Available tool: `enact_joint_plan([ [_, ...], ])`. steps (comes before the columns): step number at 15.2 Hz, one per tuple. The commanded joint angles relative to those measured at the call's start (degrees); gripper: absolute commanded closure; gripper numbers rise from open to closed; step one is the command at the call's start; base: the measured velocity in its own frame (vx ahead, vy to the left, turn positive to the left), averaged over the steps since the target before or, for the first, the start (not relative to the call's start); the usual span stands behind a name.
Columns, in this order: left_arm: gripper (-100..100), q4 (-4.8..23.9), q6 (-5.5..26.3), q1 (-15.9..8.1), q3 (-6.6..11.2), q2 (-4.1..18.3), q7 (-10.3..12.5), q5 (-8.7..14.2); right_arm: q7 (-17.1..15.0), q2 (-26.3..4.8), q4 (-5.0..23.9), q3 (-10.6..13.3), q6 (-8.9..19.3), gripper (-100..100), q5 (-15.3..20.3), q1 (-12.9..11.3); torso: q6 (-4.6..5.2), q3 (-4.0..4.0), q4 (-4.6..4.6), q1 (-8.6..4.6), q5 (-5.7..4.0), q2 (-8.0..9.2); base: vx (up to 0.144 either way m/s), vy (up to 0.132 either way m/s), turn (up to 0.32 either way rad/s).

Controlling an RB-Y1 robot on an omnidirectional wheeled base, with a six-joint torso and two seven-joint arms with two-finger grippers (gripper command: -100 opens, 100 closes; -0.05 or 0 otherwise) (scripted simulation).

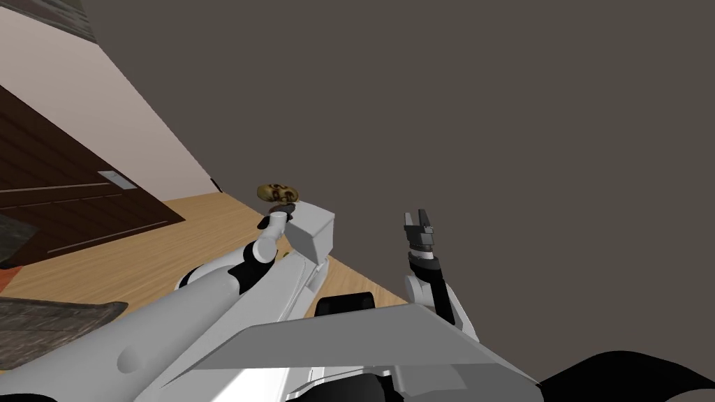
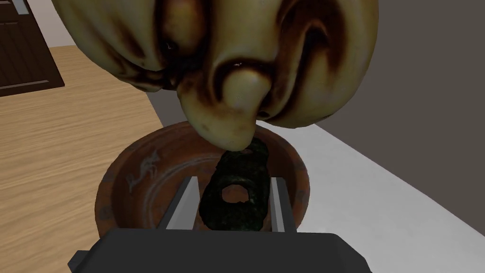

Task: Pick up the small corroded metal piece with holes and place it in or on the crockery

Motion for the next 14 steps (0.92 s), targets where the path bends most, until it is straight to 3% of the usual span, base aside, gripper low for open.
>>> enact_joint_plan([
  [1, 100, 1.6, 0.3, 0.8, -0.90, 1.2, 1.6, 0.1, 0.0, 0.0, 0.0, 0.0, 0.0, 0, 0.0, 0.0, 0.00, 0.00, 0.00, 0.00, 0.00, 0.00, 0.199, 0.008, 0.141],
  [3, 100, 1.4, 0.3, 0.5, -0.96, 1.1, 1.0, 0.1, 0.0, 0.0, 0.0, 0.0, 0.0, 0, 0.0, 0.0, 0.05, -0.16, -0.15, 0.02, 0.07, -0.16, 0.126, 0.005, 0.055],
  [4, -100, 1.7, 0.1, 0.5, -1.57, 1.4, 1.7, 0.2, 0.0, 0.0, 0.0, 0.0, 0.0, 0, 0.0, 0.0, 0.10, -0.17, -0.18, 0.06, 0.11, -0.11, 0.029, 0.001, 0.010],
  [8, -100, 1.6, 0.1, 0.5, -1.54, 1.4, 1.8, 0.2, 0.0, 0.0, 0.0, 0.0, 0.0, 0, 0.0, 0.0, 0.15, -0.11, -0.18, 0.18, 0.17, 0.03, 0.003, 0.000, 0.002],
  [14, -100, 6.6, 3.1, -3.1, -0.13, 5.2, -0.1, 0.1, 0.0, 0.0, 0.0, 0.0, 0.0, 0, 0.0, 0.0, 0.14, -0.20, -0.21, -0.08, 0.11, -0.14, 0.040, -0.064, 0.075],
])
